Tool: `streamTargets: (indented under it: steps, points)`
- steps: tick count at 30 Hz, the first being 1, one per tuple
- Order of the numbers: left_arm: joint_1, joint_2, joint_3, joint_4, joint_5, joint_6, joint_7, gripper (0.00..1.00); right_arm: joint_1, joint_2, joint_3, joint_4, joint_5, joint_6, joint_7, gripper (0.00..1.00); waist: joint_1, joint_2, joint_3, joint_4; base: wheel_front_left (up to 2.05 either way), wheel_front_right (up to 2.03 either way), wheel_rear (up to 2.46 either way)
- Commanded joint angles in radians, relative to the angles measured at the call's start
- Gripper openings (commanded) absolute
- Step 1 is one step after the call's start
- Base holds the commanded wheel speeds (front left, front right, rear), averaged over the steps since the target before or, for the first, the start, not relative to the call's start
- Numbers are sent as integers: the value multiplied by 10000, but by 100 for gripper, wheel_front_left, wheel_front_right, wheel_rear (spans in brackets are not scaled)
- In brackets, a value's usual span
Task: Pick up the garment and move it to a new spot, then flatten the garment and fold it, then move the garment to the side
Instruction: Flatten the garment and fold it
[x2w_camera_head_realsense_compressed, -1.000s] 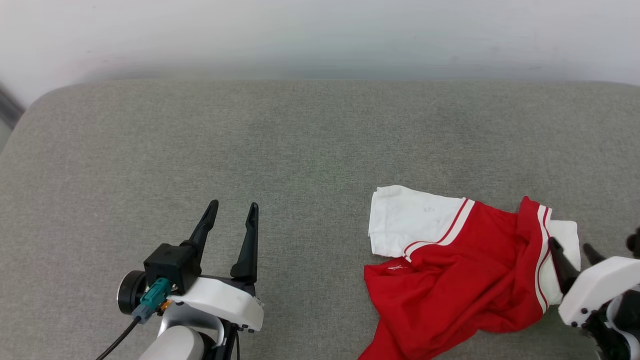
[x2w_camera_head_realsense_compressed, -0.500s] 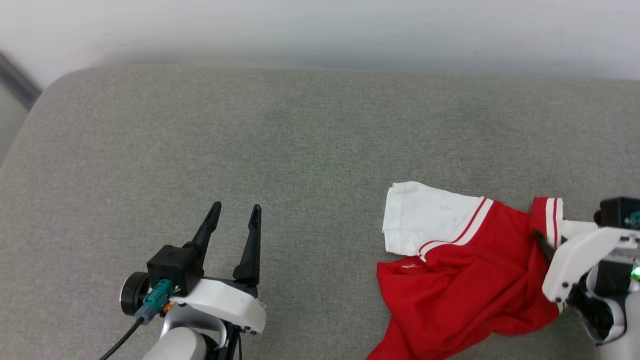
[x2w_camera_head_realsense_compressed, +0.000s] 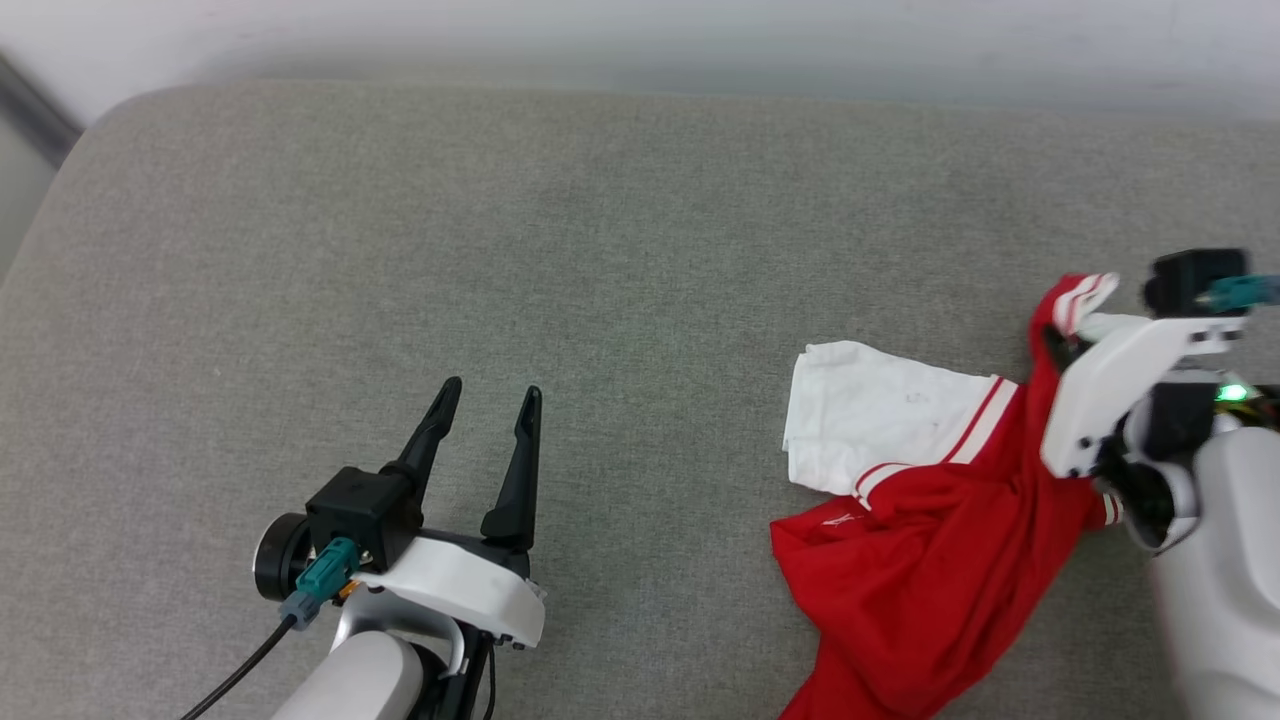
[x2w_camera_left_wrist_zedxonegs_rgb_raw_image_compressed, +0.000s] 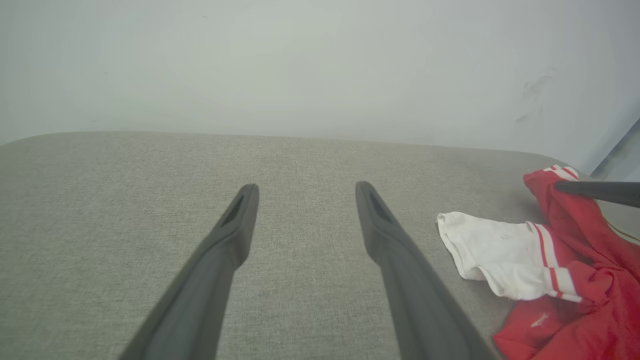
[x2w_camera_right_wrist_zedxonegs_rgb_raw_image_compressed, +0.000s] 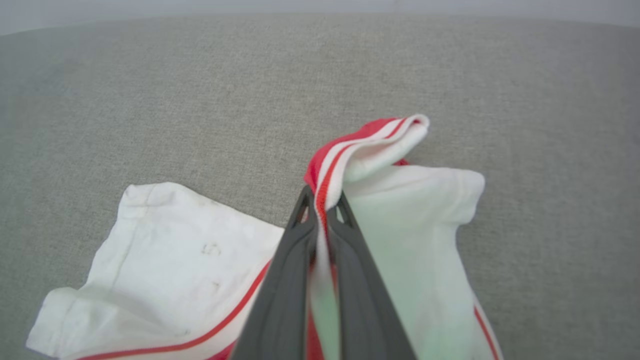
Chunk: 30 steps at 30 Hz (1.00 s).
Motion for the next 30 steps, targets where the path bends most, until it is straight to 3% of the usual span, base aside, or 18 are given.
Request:
streamTargets:
  steps: [1,5,6,7,16,23,30]
  points:
    - [-172,-24,0,28,8,-16,-41,100,-159,3,260,287,-16,-6,-22,0,0,-1,97,87,0,0,0]
    - [-158,-84,15,72,-1,27,-69,100,-358,-8,1011,1178,273,-7,-294,2,0,-1,219,160,0,0,0]
    - [-173,-89,26,73,-1,26,-67,100,-379,-17,1116,1314,334,-7,-430,82,0,-1,247,164,0,0,0]
    - [-174,-87,35,78,-2,29,-75,100,-387,-10,1208,1440,427,-7,-593,100,0,-1,265,159,0,0,0]
    - [-50,13,97,114,-1,72,-101,100,-245,-425,1089,890,1304,-9,-1783,100,0,-1,159,-123,0,0,0]
    - [-205,-4,-27,7,77,29,-48,100,-604,-1000,108,1161,1507,-7,-520,100,0,-1,261,-208,0,0,0]
    - [-468,-41,-75,8,123,-33,-62,100,-1234,-1181,-95,1648,1374,-7,887,100,0,-1,741,45,0,0,0]
